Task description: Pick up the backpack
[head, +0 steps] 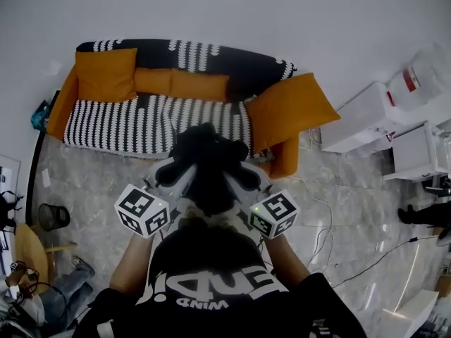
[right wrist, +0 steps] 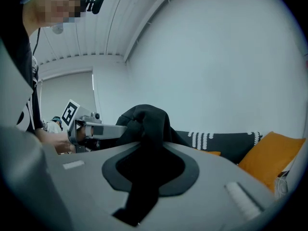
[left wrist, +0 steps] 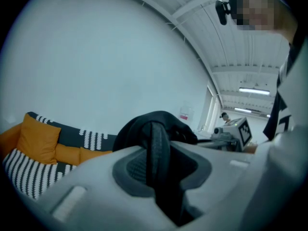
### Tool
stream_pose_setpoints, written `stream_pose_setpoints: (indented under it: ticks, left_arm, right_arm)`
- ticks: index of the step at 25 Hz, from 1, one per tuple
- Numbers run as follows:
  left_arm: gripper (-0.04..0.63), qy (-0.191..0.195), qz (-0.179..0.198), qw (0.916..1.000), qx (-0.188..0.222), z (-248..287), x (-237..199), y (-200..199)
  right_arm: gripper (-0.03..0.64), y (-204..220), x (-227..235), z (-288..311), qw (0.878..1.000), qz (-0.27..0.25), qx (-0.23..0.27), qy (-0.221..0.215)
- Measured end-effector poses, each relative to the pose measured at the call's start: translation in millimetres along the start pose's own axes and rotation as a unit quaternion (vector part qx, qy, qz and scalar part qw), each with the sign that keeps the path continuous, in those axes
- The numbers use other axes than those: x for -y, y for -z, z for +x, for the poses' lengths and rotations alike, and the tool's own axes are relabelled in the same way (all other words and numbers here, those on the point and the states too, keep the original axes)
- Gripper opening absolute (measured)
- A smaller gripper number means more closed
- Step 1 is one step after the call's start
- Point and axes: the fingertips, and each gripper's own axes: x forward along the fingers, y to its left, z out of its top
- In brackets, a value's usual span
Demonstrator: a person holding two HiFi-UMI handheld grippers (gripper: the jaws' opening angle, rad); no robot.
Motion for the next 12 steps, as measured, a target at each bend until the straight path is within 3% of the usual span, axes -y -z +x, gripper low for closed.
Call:
stream_pose_setpoints:
  ticks: [12]
  left_arm:
    - [0.087,0.018,-0.010,0.9992,-0.035,15.2,40.1,55.5]
  right_arm:
    - [0.064,50.6,11.9,-39.4,1.000,0.008,-0.026,-0.001]
